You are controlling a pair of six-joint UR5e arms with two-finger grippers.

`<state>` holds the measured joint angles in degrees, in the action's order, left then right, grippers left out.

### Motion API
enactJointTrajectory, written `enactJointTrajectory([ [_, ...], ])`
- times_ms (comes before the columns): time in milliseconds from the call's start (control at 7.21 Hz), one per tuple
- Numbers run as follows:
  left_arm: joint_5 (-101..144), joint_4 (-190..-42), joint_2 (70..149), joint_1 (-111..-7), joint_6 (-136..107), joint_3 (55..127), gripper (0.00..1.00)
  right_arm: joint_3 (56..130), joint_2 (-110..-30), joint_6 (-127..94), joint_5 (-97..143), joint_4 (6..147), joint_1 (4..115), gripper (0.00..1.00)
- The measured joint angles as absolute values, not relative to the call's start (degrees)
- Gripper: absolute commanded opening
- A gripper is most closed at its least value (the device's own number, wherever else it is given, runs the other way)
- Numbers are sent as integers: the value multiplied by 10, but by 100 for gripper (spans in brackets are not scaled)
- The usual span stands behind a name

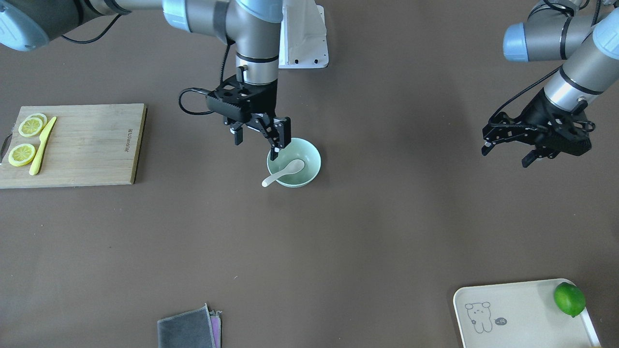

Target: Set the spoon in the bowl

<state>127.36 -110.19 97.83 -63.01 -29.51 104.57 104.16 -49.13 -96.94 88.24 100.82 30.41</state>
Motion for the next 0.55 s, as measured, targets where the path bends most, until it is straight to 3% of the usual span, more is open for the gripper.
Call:
enactJointTrajectory([
  [277, 1302, -994, 974, -721, -131, 1050, 99, 1135, -598, -785, 995, 1008, 391, 100],
  [555, 1309, -844, 976, -830, 55, 1051, 99, 1180, -698, -575, 1094, 1007, 486, 100],
])
